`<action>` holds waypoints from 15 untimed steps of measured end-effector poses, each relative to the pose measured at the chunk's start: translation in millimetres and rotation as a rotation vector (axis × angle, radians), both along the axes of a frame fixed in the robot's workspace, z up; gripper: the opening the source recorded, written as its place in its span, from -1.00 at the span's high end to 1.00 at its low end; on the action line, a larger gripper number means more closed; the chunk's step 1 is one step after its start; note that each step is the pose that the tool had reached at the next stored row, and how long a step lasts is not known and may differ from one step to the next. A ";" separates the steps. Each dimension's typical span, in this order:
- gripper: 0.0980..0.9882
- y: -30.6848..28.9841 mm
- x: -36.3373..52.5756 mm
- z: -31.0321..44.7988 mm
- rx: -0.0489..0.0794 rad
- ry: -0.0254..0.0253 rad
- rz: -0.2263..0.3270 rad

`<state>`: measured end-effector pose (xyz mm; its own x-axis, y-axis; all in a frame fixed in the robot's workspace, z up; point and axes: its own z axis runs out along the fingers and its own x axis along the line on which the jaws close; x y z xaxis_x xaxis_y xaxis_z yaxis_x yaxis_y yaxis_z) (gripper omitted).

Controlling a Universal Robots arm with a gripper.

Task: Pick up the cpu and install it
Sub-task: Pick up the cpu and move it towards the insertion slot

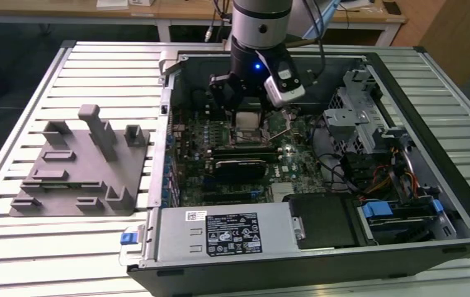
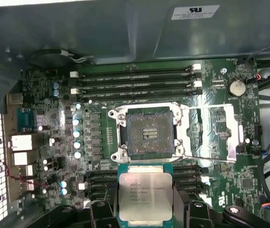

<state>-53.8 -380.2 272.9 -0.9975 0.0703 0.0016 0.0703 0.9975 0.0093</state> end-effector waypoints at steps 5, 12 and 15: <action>0.00 6.7 1.2 -3.8 0.000 0.0000 0.001; 0.00 16.4 4.3 -9.5 0.000 0.0000 0.008; 0.00 20.1 4.7 -12.2 0.000 0.0000 0.016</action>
